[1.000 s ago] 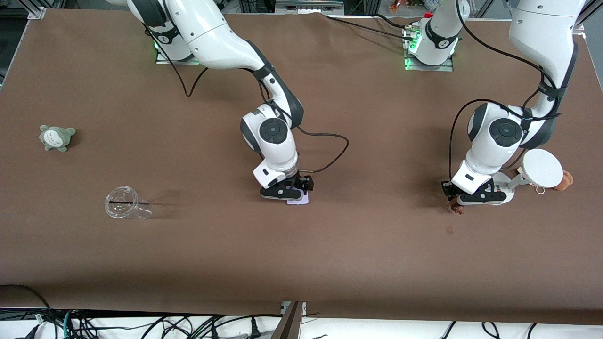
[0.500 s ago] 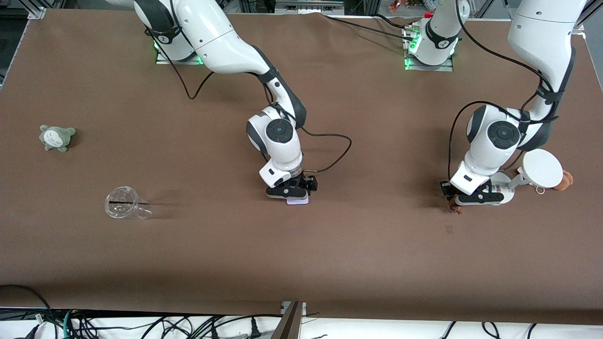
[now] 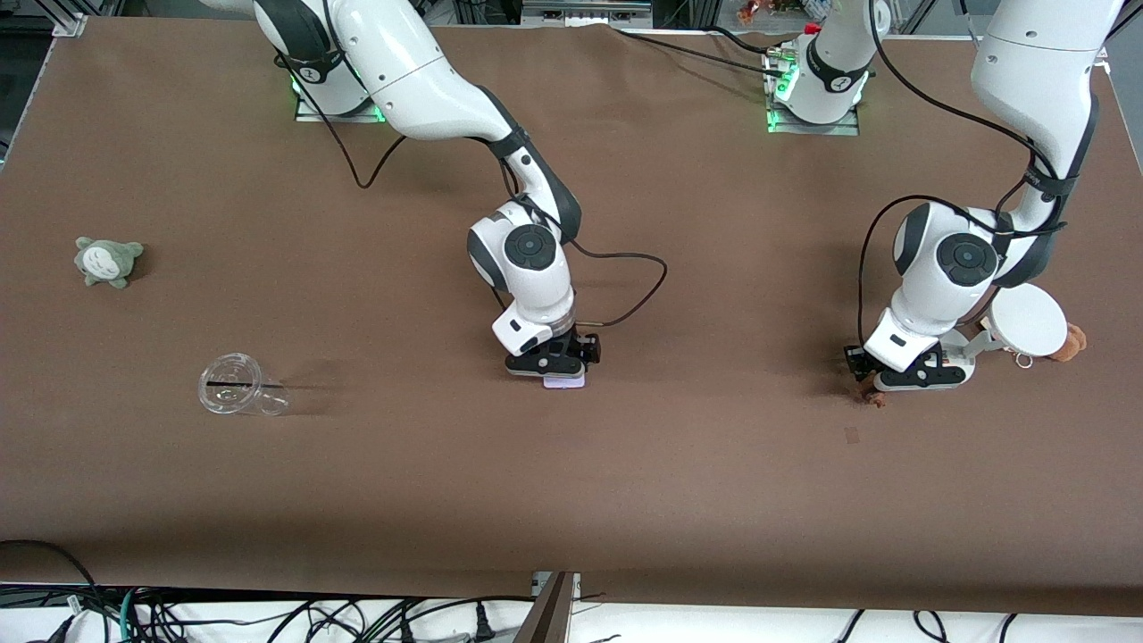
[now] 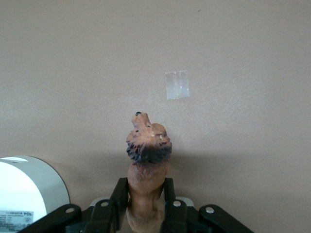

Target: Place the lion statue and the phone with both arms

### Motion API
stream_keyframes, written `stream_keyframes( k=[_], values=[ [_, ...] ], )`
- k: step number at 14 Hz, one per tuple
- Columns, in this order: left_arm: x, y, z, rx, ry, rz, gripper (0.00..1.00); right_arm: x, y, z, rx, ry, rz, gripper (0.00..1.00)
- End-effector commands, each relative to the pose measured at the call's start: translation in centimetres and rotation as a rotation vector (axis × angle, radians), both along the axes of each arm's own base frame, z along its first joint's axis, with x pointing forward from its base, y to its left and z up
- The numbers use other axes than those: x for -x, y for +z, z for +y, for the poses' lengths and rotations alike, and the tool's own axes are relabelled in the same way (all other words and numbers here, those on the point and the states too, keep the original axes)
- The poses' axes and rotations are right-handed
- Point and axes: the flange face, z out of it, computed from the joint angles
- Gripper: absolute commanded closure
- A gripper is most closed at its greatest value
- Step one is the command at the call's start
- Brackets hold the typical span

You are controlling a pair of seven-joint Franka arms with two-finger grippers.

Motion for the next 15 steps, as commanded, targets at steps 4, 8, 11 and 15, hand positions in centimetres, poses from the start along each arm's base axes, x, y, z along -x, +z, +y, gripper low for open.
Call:
stream_keyframes(
  k=[4,8,11,15],
  values=[
    [-0.2,0.0,0.6,-0.001,-0.027,-0.015,0.0,-1.0,1.1,-0.1,0.008,0.001,-0.03,0.51],
    [-0.2,0.0,0.5,0.003,-0.018,-0.014,0.0,-6.1,4.8,-7.4,0.077,-0.022,0.037,0.51],
    [-0.2,0.4,-0.4,0.008,-0.021,-0.014,0.0,-9.8,6.1,-15.3,0.139,0.009,0.116,0.51],
    [-0.3,1.4,-1.5,0.018,-0.013,-0.03,0.0,-10.4,6.7,-16.9,0.092,-0.015,0.152,0.47]
  ],
)
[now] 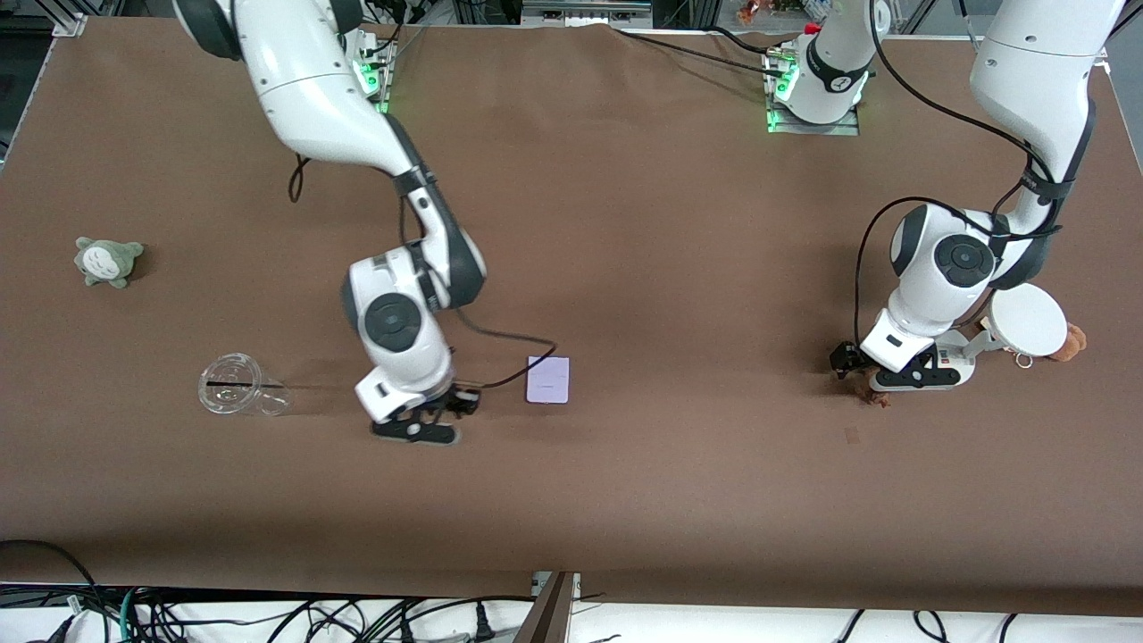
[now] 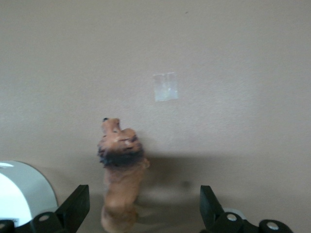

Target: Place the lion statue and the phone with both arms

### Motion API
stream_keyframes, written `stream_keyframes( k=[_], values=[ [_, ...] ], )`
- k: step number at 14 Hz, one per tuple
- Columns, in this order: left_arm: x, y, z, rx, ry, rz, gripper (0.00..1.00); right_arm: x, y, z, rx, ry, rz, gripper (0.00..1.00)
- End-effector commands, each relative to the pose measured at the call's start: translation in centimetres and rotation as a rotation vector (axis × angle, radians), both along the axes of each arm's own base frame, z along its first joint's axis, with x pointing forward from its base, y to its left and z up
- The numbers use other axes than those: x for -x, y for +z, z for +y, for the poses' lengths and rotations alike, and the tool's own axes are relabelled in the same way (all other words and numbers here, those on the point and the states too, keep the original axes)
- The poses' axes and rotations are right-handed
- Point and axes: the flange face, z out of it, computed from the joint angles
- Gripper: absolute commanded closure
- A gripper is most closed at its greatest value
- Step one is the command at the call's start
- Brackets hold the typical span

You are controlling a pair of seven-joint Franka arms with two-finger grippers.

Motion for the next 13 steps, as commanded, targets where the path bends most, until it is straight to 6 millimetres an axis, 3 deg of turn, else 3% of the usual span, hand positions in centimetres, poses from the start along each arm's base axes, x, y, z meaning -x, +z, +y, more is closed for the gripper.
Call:
stream_keyframes(
  k=[1,3,4,6,10,13],
  values=[
    [0.0,1.4,-0.6,0.0,-0.002,-0.014,0.0,2.8,0.2,5.5,-0.056,0.023,0.028,0.32],
    [0.0,2.1,-0.8,-0.006,-0.005,-0.008,0.0,4.9,-0.6,10.3,-0.083,0.025,-0.017,0.09],
    [0.0,2.6,-1.5,-0.006,-0.014,-0.01,0.0,6.7,-1.1,13.5,-0.101,0.028,-0.052,0.08],
    [-0.1,3.8,-2.4,-0.004,-0.025,-0.024,0.0,8.6,-2.4,16.6,-0.129,0.0,-0.083,0.07],
    [0.6,8.8,-5.5,-0.033,-0.038,-0.001,0.0,10.3,-4.3,18.6,-0.107,0.044,-0.108,0.07],
    [1.4,12.1,-8.1,-0.048,-0.035,0.001,0.0,10.1,-4.7,18.4,-0.083,0.057,-0.124,0.04]
  ],
)
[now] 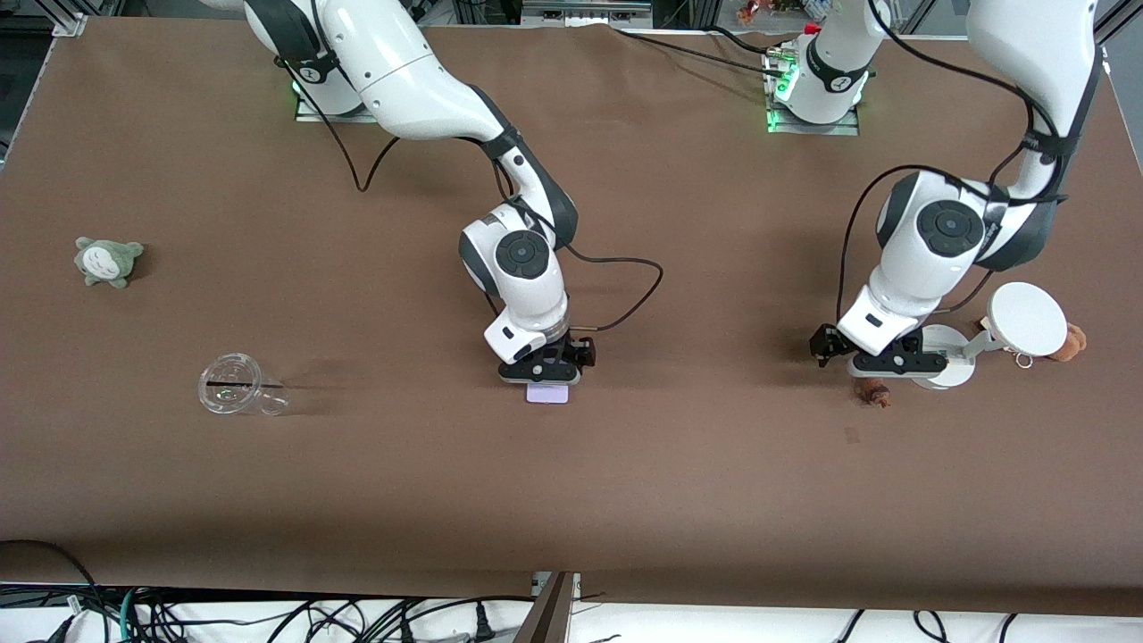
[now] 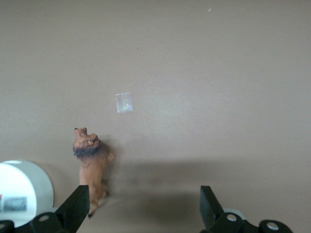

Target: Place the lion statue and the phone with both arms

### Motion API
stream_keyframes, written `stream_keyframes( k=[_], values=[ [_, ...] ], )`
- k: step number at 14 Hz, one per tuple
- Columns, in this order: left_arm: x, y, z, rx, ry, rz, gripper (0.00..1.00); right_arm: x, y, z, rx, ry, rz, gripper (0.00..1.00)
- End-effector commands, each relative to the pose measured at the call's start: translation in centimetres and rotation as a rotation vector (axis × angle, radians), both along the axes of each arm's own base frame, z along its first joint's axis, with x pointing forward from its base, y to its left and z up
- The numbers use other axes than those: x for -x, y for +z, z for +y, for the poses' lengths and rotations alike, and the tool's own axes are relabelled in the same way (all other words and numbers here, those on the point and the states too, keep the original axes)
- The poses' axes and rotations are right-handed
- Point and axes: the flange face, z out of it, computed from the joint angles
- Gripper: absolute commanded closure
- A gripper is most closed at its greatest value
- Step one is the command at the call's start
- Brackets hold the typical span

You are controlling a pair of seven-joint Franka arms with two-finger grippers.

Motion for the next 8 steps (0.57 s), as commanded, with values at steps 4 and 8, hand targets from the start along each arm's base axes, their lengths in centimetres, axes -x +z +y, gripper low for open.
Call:
stream_keyframes(
  k=[4,8],
  values=[
    [2.3,8.2,-1.4,-0.021,0.066,0.021,0.0,-0.8,0.5,-0.9,0.024,-0.012,-0.038,0.03],
    [2.7,14.4,-0.4,-0.023,0.048,0.139,0.0,-0.5,0.2,-0.5,0.022,-0.012,-0.036,0.01]
  ],
)
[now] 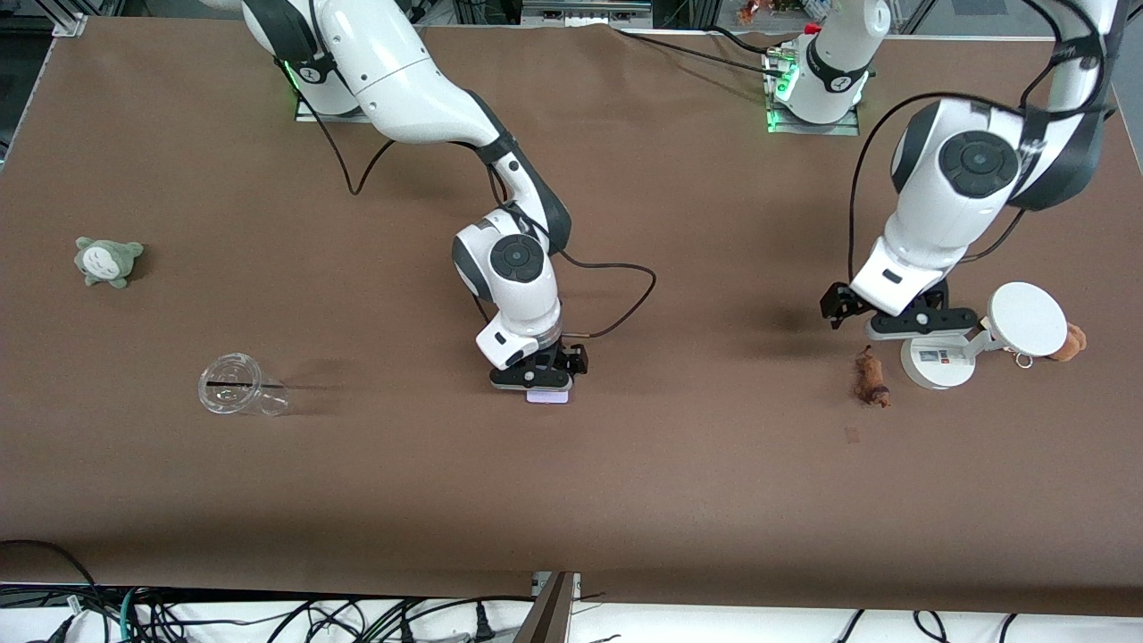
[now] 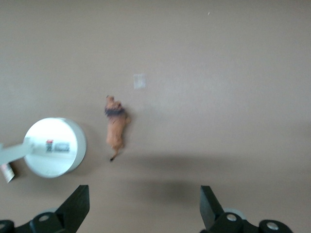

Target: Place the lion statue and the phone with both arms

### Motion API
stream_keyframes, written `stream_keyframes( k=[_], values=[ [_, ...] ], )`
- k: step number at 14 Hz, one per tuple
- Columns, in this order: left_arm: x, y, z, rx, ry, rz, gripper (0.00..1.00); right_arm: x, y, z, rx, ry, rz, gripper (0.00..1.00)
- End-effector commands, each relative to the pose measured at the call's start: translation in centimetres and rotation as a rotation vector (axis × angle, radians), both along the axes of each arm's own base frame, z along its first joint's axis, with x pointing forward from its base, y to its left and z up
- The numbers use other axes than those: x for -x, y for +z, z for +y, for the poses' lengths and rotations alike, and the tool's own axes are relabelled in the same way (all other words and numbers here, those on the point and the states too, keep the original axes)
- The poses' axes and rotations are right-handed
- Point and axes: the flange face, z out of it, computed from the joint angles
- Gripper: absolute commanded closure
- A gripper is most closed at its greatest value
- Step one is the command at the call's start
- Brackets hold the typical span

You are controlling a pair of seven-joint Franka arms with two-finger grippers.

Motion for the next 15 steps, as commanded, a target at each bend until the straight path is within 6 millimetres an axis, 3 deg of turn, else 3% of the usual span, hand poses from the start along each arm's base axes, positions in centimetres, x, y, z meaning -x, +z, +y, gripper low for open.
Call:
stream_keyframes(
  k=[1,4,8,11,13,14,15],
  values=[
    [0.1,5.5,0.7,0.003,-0.024,0.076,0.0,0.3,0.0,0.4,0.002,-0.009,-0.013,0.01],
    [0.4,11.7,1.4,-0.002,0.015,0.143,0.0,0.4,-1.1,0.4,0.001,-0.005,-0.018,0.01],
    [1.0,19.2,5.9,0.066,0.045,0.193,0.0,0.5,-2.0,0.4,-0.003,-0.002,-0.025,0.01],
    [1.2,22.0,8.8,0.072,-0.006,0.173,0.0,0.5,-2.6,0.2,0.002,-0.004,-0.021,0.04],
    [1.1,22.1,9.5,0.071,-0.052,0.176,0.0,0.3,-2.7,-0.1,0.005,0.002,-0.02,0.54],
    [1.1,22.1,10.4,0.072,-0.049,0.177,0.0,0.0,-2.5,-0.4,0.006,0.002,-0.021,0.63],
    [1.1,22.1,10.8,0.073,-0.062,0.178,0.0,-0.3,-2.1,-0.7,0.006,0.0,-0.023,0.64]
  ],
)
